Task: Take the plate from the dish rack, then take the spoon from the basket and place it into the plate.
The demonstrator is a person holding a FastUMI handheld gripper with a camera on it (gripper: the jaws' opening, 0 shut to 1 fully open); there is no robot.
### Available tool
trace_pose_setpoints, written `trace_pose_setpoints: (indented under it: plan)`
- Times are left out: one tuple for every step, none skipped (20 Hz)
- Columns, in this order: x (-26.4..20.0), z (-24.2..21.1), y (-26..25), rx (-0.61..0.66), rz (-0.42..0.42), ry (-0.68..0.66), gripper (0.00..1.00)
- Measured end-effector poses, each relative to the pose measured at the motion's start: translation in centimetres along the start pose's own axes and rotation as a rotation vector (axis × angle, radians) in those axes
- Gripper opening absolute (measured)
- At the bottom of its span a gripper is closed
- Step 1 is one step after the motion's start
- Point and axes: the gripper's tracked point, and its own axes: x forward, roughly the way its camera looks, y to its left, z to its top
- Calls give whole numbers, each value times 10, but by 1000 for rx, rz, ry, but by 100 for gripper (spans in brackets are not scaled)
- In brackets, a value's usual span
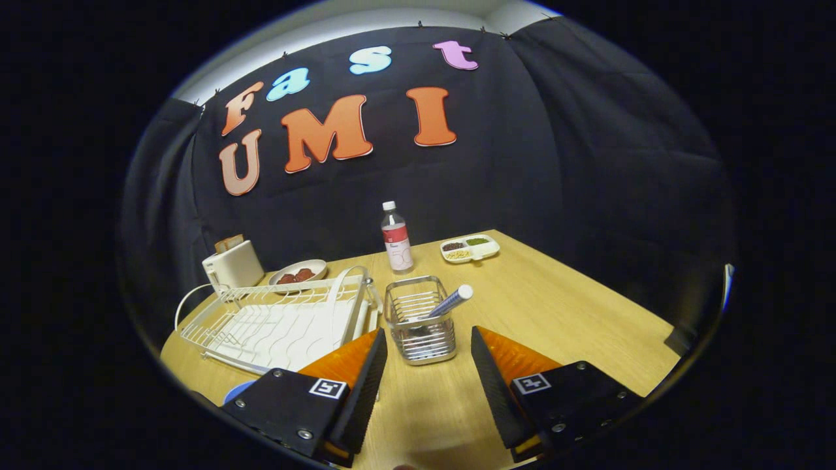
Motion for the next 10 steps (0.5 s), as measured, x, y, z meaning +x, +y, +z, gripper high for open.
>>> trace_pose_setpoints:
  plan:
    - [6, 4, -4, -2, -8, -10, 77]
    - [12, 7, -5, 1, -14, -17, 77]
    - [18, 7, -7, 4, -17, -15, 77]
    - [25, 7, -7, 6, -14, -15, 78]
    - [30, 3, -6, 4, -10, -3, 75]
    - [35, -1, -7, 6, -16, 7, 73]
    - [39, 0, -9, 12, -23, 5, 69]
    - [42, 4, -9, 20, -27, -11, 64]
    - [44, 5, -7, 28, -23, -19, 57]
    - [45, 4, -4, 31, -15, -19, 53]
